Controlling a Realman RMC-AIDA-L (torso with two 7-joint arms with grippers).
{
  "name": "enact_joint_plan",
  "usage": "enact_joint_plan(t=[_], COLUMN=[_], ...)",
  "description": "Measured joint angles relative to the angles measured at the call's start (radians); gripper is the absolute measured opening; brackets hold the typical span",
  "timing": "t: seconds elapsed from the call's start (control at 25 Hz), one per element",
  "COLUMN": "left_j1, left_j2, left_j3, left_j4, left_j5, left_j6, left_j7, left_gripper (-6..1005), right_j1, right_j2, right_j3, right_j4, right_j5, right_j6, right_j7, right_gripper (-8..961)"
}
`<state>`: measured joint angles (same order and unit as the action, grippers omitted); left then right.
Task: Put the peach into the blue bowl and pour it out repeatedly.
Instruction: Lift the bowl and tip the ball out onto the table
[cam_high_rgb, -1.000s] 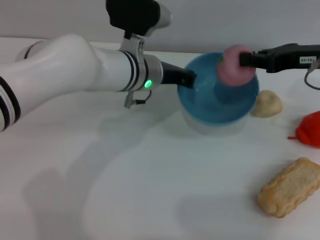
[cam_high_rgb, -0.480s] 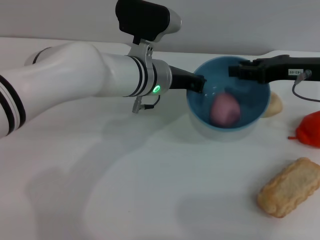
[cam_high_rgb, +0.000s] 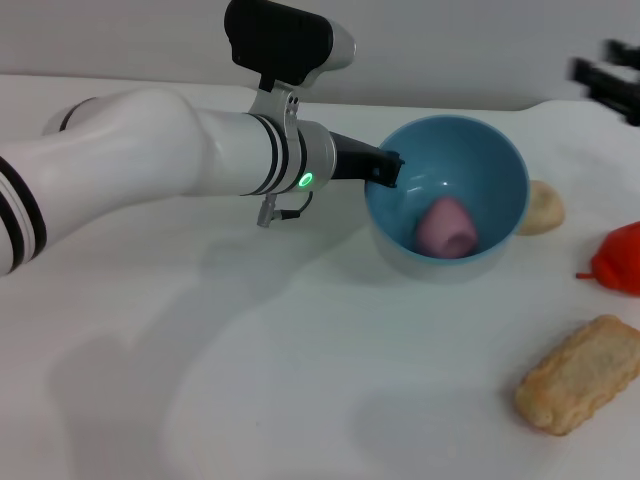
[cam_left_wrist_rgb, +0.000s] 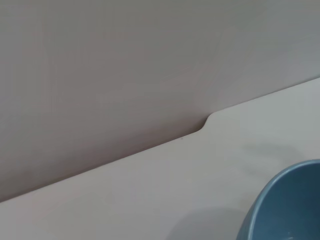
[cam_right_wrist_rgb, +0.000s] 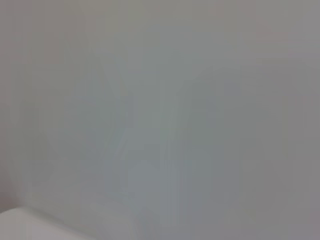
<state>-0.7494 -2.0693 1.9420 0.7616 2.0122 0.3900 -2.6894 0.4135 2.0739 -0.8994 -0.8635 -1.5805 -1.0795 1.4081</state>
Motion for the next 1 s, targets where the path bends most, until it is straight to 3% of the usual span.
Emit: enact_joint_plan(t=[0.24,0.52,0.84,1.0], left_j1=[-0.012,-0.076,-0.168,-0.188], left_j2=[0.001,0.002,-0.001,-0.006], left_j3=[0.016,0.042,0.03,0.038], left_j4=[0.001,0.023,0.092,0.137], left_j5=[0.002,0.03,0.251,0.396], left_j6=[-0.004,0.018,0.098,0.108], left_j7=[0.026,0.091,0.143,0.141], left_gripper=[-1,-1,-2,-2], right_j1=[-0.124,-0.177,-0.232,-0.246], right_j2=[0.002,0.0,-0.005,-0.004], right_j3=[0.017,0.181,0.328,0.355], right_j4=[0.114,0.387,0.522,0.551], right_j5=[0.302,0.503,0.512,0.513], right_j6=[0.125,0.076,-0.048,-0.027], right_j7=[-0.395,-0.688,-0.624,-0.596], right_gripper=[534,542,601,631])
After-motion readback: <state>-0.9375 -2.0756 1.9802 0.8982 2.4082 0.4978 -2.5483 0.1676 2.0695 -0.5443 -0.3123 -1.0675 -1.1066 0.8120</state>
